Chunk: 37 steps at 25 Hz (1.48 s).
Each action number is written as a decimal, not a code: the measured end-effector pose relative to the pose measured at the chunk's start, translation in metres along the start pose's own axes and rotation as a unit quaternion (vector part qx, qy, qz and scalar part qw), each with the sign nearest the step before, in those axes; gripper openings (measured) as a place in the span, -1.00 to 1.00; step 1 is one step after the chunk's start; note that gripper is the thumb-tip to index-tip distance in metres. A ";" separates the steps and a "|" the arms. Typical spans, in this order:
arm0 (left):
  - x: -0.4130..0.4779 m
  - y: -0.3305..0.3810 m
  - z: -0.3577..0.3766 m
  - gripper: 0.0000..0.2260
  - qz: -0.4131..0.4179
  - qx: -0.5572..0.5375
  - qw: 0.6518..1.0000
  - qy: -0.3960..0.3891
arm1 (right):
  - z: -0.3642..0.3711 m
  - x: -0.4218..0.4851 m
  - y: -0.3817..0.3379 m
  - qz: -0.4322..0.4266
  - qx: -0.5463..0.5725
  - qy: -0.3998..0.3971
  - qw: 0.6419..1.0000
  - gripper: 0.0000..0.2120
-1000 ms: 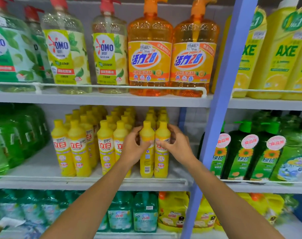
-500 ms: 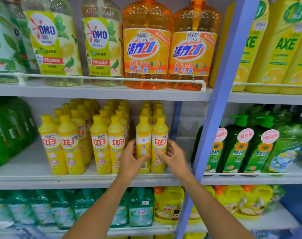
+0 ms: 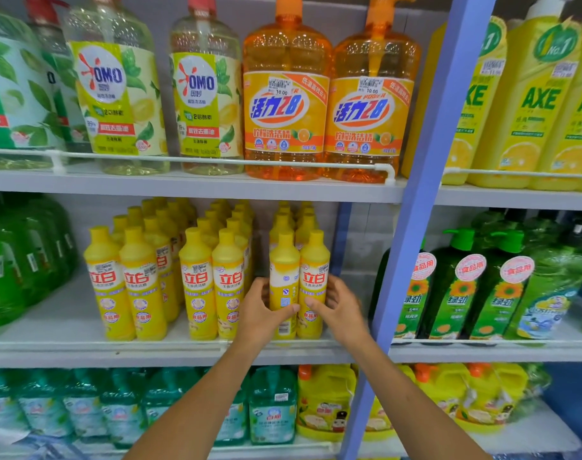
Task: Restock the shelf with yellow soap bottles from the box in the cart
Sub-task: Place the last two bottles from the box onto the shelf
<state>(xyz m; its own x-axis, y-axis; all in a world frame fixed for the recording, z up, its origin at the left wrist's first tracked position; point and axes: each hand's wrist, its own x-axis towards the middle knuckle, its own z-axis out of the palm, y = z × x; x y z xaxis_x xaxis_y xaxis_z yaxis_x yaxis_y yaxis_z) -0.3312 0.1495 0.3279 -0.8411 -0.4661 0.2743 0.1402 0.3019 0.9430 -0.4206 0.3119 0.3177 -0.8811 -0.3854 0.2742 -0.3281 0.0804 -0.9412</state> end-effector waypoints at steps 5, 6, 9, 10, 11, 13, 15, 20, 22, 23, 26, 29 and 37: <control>-0.002 -0.006 -0.012 -0.51 -0.032 -0.017 0.996 -0.085 | -0.004 0.003 -0.001 0.010 -0.001 -0.006 1.000 -0.40; -0.004 -0.006 -0.015 -0.54 -0.032 -0.016 0.994 -0.102 | -0.004 0.003 0.000 0.011 -0.003 -0.007 1.000 -0.40; -0.003 -0.005 -0.016 -0.52 -0.027 0.016 0.997 -0.067 | -0.004 0.004 0.001 0.012 0.000 -0.004 1.000 -0.40; -0.001 -0.003 -0.012 -0.50 -0.029 0.030 0.998 -0.046 | -0.004 0.004 0.001 0.012 0.001 -0.002 1.000 -0.40; 0.000 0.000 -0.009 -0.48 -0.031 0.044 0.998 -0.031 | -0.004 0.003 0.001 0.012 0.003 -0.003 1.000 -0.41; 0.002 0.003 -0.002 -0.45 -0.035 0.061 0.997 -0.018 | -0.004 0.002 -0.002 0.009 -0.001 -0.007 1.000 -0.41; 0.002 0.000 -0.001 -0.44 -0.042 0.054 0.997 -0.030 | -0.004 0.000 -0.004 0.006 -0.002 -0.008 1.000 -0.41; 0.003 -0.016 -0.009 -0.51 -0.038 0.046 0.997 -0.049 | 0.005 -0.011 0.006 0.019 0.008 0.047 0.999 -0.44; 0.004 -0.014 -0.003 -0.49 -0.037 0.068 0.997 -0.003 | 0.010 -0.012 0.010 0.017 -0.015 0.051 0.998 -0.52; 0.005 -0.012 0.002 -0.47 -0.036 0.078 0.996 0.018 | 0.011 -0.011 0.009 0.015 -0.021 0.053 0.998 -0.53; 0.009 -0.013 0.010 -0.43 -0.043 0.089 0.994 0.049 | 0.010 -0.006 0.009 0.013 -0.025 0.042 0.999 -0.53; 0.011 -0.024 0.009 -0.42 -0.038 0.090 0.995 0.033 | 0.009 -0.009 0.015 0.010 -0.030 0.041 0.999 -0.50; 0.023 -0.028 0.018 -0.43 -0.051 0.140 0.985 0.092 | 0.016 -0.001 0.019 -0.001 -0.030 0.044 0.999 -0.55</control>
<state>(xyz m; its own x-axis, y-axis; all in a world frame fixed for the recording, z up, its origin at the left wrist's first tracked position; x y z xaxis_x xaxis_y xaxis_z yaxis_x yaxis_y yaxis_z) -0.3639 0.1457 0.3042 -0.7315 -0.6401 0.2347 -0.1108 0.4513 0.8855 -0.4204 0.2988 0.2969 -0.9055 -0.3042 0.2957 -0.3486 0.1362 -0.9273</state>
